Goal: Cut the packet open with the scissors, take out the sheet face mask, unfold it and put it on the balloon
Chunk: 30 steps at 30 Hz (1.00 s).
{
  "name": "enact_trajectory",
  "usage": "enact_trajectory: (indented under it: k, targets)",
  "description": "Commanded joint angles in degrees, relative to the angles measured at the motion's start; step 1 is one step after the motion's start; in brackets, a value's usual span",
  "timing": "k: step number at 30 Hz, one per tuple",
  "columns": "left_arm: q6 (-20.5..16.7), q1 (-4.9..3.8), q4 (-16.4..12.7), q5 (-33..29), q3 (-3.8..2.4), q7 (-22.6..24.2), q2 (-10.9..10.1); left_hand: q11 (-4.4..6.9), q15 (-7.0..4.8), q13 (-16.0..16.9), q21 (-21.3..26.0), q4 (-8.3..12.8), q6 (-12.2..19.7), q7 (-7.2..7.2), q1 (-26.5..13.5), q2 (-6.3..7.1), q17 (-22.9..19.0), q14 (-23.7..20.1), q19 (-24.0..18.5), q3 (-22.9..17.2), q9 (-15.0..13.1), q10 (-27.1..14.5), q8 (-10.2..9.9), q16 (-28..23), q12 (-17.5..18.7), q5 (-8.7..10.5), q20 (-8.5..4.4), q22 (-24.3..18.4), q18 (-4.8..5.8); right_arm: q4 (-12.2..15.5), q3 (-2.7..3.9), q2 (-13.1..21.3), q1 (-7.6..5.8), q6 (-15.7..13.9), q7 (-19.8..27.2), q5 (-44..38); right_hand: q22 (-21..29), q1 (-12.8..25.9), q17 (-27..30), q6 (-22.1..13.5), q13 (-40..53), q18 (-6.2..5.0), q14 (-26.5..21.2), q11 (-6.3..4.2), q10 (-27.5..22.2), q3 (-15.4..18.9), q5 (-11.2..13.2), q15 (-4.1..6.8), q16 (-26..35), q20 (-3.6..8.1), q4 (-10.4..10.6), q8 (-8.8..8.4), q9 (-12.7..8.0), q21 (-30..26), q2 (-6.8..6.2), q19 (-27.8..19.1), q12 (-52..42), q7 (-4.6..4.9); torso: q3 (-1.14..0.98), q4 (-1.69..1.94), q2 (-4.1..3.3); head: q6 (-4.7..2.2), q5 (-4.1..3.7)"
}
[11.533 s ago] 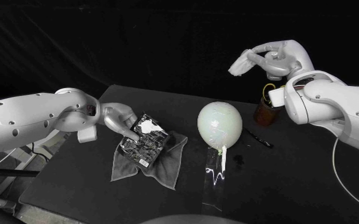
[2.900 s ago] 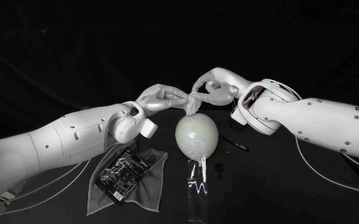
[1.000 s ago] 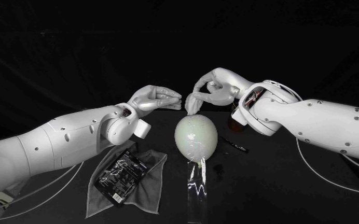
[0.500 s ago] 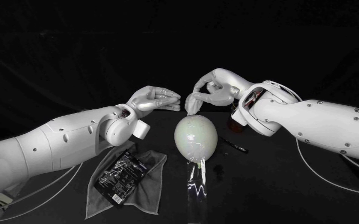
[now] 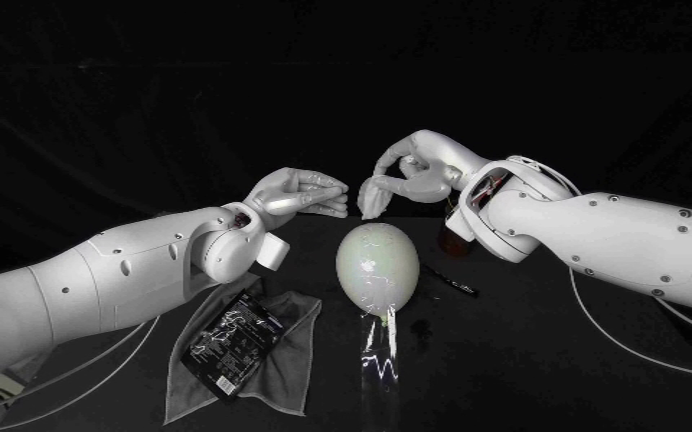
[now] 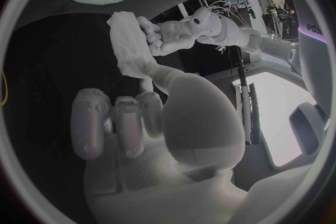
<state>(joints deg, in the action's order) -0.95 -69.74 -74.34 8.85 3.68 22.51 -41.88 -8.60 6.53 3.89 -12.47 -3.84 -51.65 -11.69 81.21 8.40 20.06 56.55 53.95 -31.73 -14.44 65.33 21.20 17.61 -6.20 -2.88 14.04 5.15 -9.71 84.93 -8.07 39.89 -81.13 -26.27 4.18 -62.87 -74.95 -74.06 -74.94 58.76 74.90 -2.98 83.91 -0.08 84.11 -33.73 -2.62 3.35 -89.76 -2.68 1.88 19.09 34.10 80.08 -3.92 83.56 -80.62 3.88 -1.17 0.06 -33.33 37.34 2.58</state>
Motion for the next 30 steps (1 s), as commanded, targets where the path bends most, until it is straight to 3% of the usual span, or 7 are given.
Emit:
enact_trajectory:
  k: [1,7,12,14,17,21,30]
  targets:
    - [-0.37,-0.03,-0.71,-2.97,-0.01,-1.38,-0.06,0.04,-0.07,-0.07,-0.49,-0.59,0.65,-0.10,-0.70,-0.06,-0.21,0.41,1.11,0.11,0.10,-0.56,-0.44,-0.41,0.22,0.07,-0.53,0.07,-1.00,-0.65,0.07,-0.47,-0.03,-2.78,-1.10,-1.03,-12.22,0.05,-14.90,0.60,9.88,0.84,6.05,-0.34,2.57,-0.18,-0.16,0.38,-0.18,-0.01,-0.28,0.39,4.44,0.28,0.50,1.46,-0.09,0.01,0.02,-0.02,-0.03,-0.07,-0.05]
    - [-1.28,0.13,-1.96,-6.98,0.08,-3.39,-0.35,-0.22,-0.22,-0.16,-1.39,-2.66,2.11,-0.44,-2.65,-0.41,-0.33,1.81,4.04,0.47,0.47,-1.15,-1.20,-0.62,0.68,0.12,-1.66,0.08,-1.00,-2.58,0.12,-1.59,-0.03,-4.48,-1.82,-1.14,-12.21,0.05,-14.89,0.59,9.87,0.83,6.05,-0.34,2.57,-0.17,-0.16,0.39,-0.17,0.00,-0.31,0.41,4.46,0.25,0.46,1.44,-0.08,0.00,0.00,0.07,-0.04,-0.21,-0.03]
    - [-2.39,0.50,-3.46,-13.65,0.19,-5.93,-0.50,-0.75,0.18,-0.12,-0.31,-8.50,3.69,-1.16,-8.47,-0.87,-0.88,1.63,4.34,2.59,0.96,-1.67,-2.08,-1.71,1.06,0.09,-1.43,-0.87,-0.90,-5.03,0.20,-3.45,-0.03,-6.08,-2.34,-1.19,-12.19,0.02,-14.80,0.59,9.87,0.82,6.03,-0.35,2.57,-0.19,-0.16,0.40,-0.14,0.01,-0.35,0.43,4.47,0.18,0.45,1.41,-0.08,-0.01,0.03,0.04,-0.06,-0.31,-0.09]
    - [-2.66,0.66,-3.80,-15.67,0.21,-6.72,-0.41,-1.47,0.86,-0.17,1.32,-12.34,4.36,-1.96,-11.75,-1.21,-1.57,0.83,3.19,4.61,1.19,-2.81,-2.41,-2.94,1.66,0.10,-0.74,-1.56,-0.85,-6.01,0.22,-4.30,-0.03,-6.69,-2.59,-1.20,-12.19,0.02,-14.80,0.59,9.87,0.82,6.03,-0.35,2.57,-0.19,-0.16,0.40,-0.14,0.01,-0.35,0.43,4.47,0.18,0.45,1.41,-0.08,-0.01,0.03,0.06,-0.08,-0.39,-0.11]
    - [-3.11,0.87,-4.22,-18.75,0.24,-7.74,-0.16,-1.92,1.29,-0.26,2.41,-12.83,4.87,-2.42,-13.50,-1.76,-2.12,-0.09,2.22,5.77,1.34,-3.83,-2.62,-3.94,2.15,0.04,-0.18,-1.66,-0.73,-7.67,0.26,-5.79,-0.05,-7.92,-3.13,-1.23,-12.19,-0.03,-14.75,0.59,9.87,0.81,6.01,-0.36,2.58,-0.22,-0.17,0.41,-0.11,0.01,-0.40,0.44,4.47,0.17,0.44,1.40,-0.08,-0.02,0.03,0.10,-0.07,-0.59,-0.07]
    - [-3.29,1.01,-4.31,-21.83,0.25,-8.28,0.46,-2.94,2.46,-0.19,4.99,-13.09,6.48,-3.41,-20.57,-4.12,-3.55,-2.31,-0.31,9.99,1.70,-6.69,-3.09,-6.38,2.41,0.03,1.23,-1.50,-0.94,-9.16,0.31,-7.41,-0.06,-8.96,-3.45,-1.23,-12.18,-0.04,-14.73,0.59,9.87,0.81,6.01,-0.37,2.58,-0.23,-0.17,0.41,-0.10,0.01,-0.42,0.45,4.48,0.16,0.44,1.40,-0.08,-0.03,0.05,0.17,-0.09,-0.72,0.07]
    - [-3.87,1.10,-2.02,-26.88,0.23,-7.71,3.09,-3.36,2.86,-0.18,6.52,-13.14,7.53,-3.74,-25.51,-7.04,-4.63,-2.65,-1.41,13.96,1.89,-8.21,-3.01,-7.84,2.38,0.11,1.84,-1.45,-0.92,-9.65,0.36,-9.61,-0.07,-9.04,-3.57,-1.18,-12.18,-0.04,-14.73,0.59,9.87,0.81,6.01,-0.37,2.58,-0.23,-0.17,0.41,-0.10,0.01,-0.42,0.45,4.48,0.16,0.44,1.40,-0.08,-0.03,0.10,0.04,0.00,-0.73,0.52]
